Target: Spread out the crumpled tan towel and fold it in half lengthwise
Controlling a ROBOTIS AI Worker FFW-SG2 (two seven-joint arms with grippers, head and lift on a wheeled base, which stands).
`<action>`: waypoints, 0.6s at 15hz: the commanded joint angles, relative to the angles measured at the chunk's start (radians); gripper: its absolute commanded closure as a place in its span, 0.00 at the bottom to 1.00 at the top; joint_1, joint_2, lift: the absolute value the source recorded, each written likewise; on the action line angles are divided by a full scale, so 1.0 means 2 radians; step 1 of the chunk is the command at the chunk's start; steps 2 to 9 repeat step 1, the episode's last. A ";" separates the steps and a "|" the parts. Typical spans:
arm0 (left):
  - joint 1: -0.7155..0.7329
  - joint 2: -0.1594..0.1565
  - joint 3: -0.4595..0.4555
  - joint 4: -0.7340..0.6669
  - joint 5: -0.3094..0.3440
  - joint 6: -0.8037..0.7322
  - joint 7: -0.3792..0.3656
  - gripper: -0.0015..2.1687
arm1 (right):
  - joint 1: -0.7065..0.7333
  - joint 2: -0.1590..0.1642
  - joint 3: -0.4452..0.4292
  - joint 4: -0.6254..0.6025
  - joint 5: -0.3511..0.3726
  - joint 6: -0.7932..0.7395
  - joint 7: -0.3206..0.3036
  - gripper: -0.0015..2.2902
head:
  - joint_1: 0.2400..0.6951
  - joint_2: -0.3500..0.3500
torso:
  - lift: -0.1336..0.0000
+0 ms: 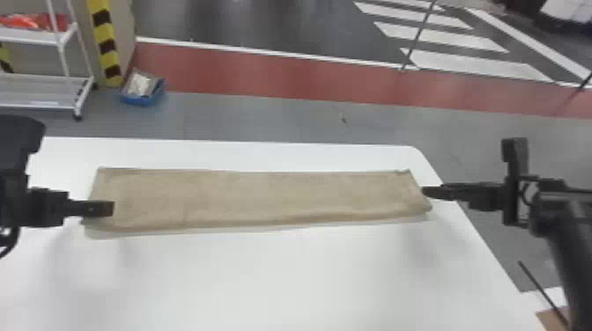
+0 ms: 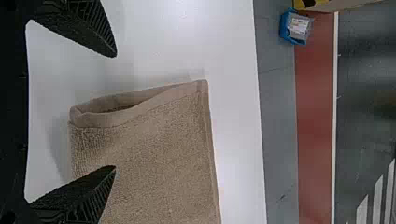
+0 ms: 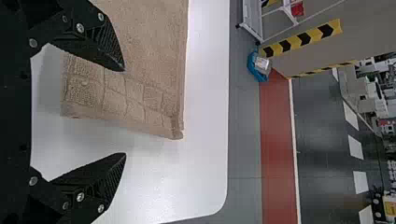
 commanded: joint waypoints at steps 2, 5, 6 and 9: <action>-0.006 -0.002 -0.006 0.005 -0.004 0.000 0.001 0.01 | 0.000 0.001 0.002 0.000 0.000 0.000 -0.003 0.13 | 1.00 0.11 | 0.07; -0.006 -0.002 -0.006 0.005 -0.004 0.000 0.001 0.01 | 0.000 0.001 0.002 0.000 0.000 0.000 -0.003 0.13 | 1.00 0.11 | 0.07; -0.006 -0.002 -0.006 0.005 -0.004 0.000 0.001 0.01 | 0.000 0.001 0.002 0.000 0.000 0.000 -0.003 0.13 | 1.00 0.11 | 0.07; -0.006 -0.002 -0.006 0.005 -0.004 0.000 0.001 0.01 | 0.000 0.001 0.002 0.000 0.000 0.000 -0.003 0.13 | 1.00 0.11 | 0.07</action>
